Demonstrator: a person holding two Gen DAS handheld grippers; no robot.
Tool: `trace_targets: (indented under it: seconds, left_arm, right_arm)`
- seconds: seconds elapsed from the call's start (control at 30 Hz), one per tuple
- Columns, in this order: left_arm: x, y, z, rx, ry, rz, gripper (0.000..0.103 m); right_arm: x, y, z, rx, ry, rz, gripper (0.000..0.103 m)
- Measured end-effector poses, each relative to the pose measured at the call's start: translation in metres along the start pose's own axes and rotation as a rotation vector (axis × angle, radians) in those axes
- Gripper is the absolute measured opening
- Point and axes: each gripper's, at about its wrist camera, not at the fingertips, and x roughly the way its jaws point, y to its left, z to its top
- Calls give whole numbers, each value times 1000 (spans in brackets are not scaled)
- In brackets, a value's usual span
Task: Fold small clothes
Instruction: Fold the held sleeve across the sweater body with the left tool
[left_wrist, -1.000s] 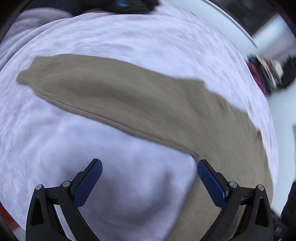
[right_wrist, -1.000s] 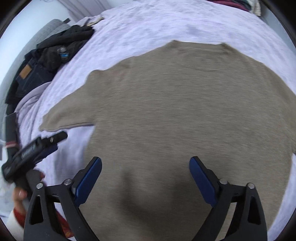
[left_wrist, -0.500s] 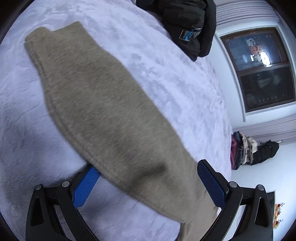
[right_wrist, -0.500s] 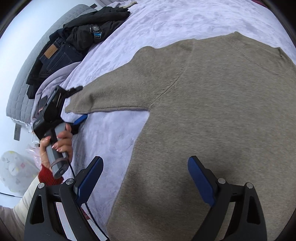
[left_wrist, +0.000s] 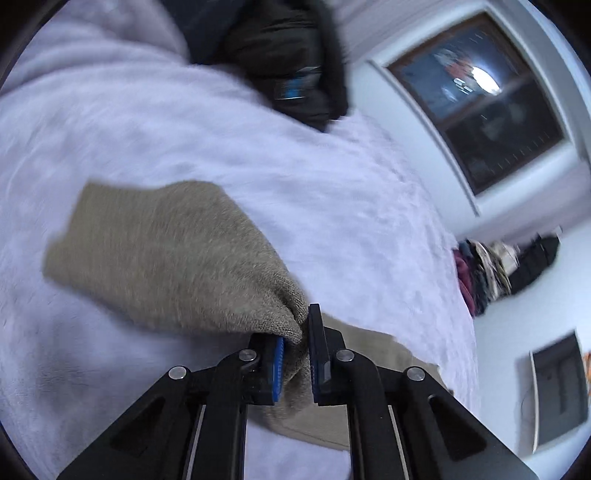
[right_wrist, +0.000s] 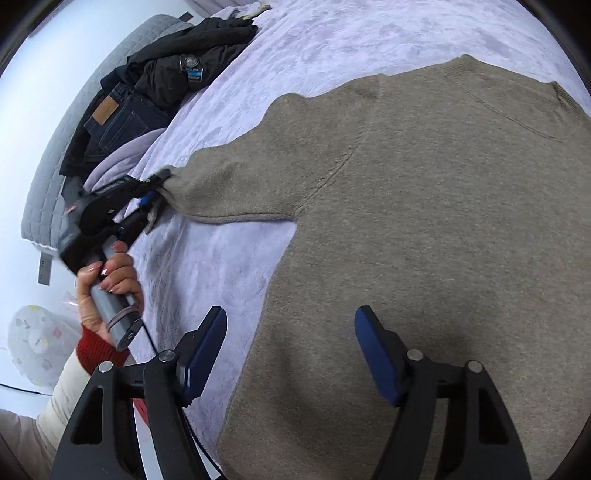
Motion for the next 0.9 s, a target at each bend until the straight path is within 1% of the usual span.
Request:
trace_targets:
  seconds: [0.1, 0.2, 0.27, 0.37, 0.43, 0.47, 0.53, 0.6, 0.67, 0.7, 0.73, 0.8, 0.83, 0.87, 0.9]
  left_arm:
    - [0, -58, -8, 130, 22, -84, 12]
    - [11, -123, -30, 266, 73, -164, 12]
    - [24, -165, -53, 346, 123, -216, 12]
    - [53, -213, -94, 424, 211, -243, 12]
    - [77, -237, -126, 450, 277, -248, 12]
    - [86, -248, -142, 466, 300, -238, 12]
    - [109, -263, -175, 523, 341, -189, 12]
    - [130, -272, -205, 575, 380, -109, 13]
    - [149, -275, -230, 616, 421, -28, 31]
    - [151, -276, -239, 624, 423, -14, 48]
    - [149, -274, -243, 627, 410, -22, 52]
    - [140, -279, -246, 650, 400, -18, 54]
    - [135, -278, -243, 649, 408, -29, 61]
    - [125, -277, -238, 640, 408, -43, 64]
    - [113, -275, -230, 628, 397, -56, 65]
  right_arm:
    - [-13, -14, 3, 27, -27, -3, 75]
    - [-29, -29, 6, 49, -63, -17, 75]
    - [-43, -42, 7, 66, -97, -26, 75]
    - [-66, -69, 6, 102, -152, -55, 75]
    - [-82, -92, 1, 144, -186, -80, 75]
    - [-90, -103, -2, 169, -197, -90, 75]
    - [-102, -129, -10, 228, -214, -106, 75]
    - [-111, -153, -19, 285, -220, -117, 75]
    - [-116, -173, -28, 330, -219, -134, 75]
    - [-118, -183, -32, 350, -217, -139, 75]
    - [-120, -190, -34, 363, -217, -142, 75]
    - [-123, -200, -37, 383, -215, -150, 75]
    - [-124, -202, -38, 383, -217, -152, 75]
    - [-126, -204, -37, 378, -220, -159, 75]
    - [-128, -204, -34, 367, -222, -171, 75]
